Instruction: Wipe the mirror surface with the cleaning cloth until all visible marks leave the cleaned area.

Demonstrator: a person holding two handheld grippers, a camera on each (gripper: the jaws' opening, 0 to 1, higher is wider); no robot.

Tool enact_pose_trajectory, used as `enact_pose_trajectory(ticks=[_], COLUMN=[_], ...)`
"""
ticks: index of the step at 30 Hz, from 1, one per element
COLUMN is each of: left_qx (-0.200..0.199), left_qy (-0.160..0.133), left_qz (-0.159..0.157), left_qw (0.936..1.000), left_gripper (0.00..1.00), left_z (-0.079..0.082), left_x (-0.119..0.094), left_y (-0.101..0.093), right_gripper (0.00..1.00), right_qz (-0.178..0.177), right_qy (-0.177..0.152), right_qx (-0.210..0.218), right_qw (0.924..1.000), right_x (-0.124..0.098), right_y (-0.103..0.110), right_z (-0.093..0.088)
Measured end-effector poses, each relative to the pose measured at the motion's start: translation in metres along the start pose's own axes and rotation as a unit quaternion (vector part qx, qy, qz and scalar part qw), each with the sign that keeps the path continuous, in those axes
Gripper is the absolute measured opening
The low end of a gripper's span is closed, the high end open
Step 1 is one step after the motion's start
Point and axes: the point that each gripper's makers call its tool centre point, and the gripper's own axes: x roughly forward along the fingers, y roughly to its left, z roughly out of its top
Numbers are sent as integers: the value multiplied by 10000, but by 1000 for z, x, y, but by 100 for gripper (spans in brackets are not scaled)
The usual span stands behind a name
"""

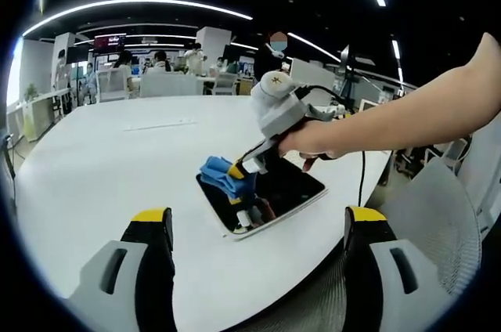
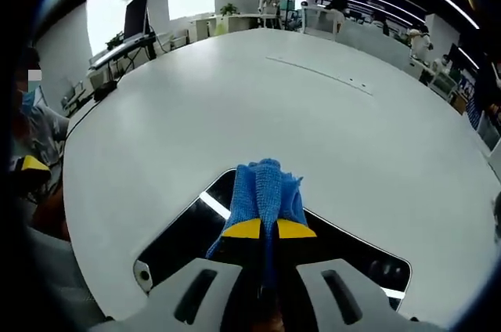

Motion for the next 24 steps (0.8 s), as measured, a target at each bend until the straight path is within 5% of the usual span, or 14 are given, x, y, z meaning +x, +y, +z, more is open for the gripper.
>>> enact_pose_trajectory(ticks=[24], left_qx=[-67], left_qy=[-55], left_qz=[-88], left_qw=[9999], left_gripper=[93], left_z=[2], left_x=[1], left_y=[-2], right_gripper=[0], right_qz=[139], right_qy=[-10], right_qx=[92], right_qw=[9999], right_x=[-22], right_y=[23], right_z=[-14])
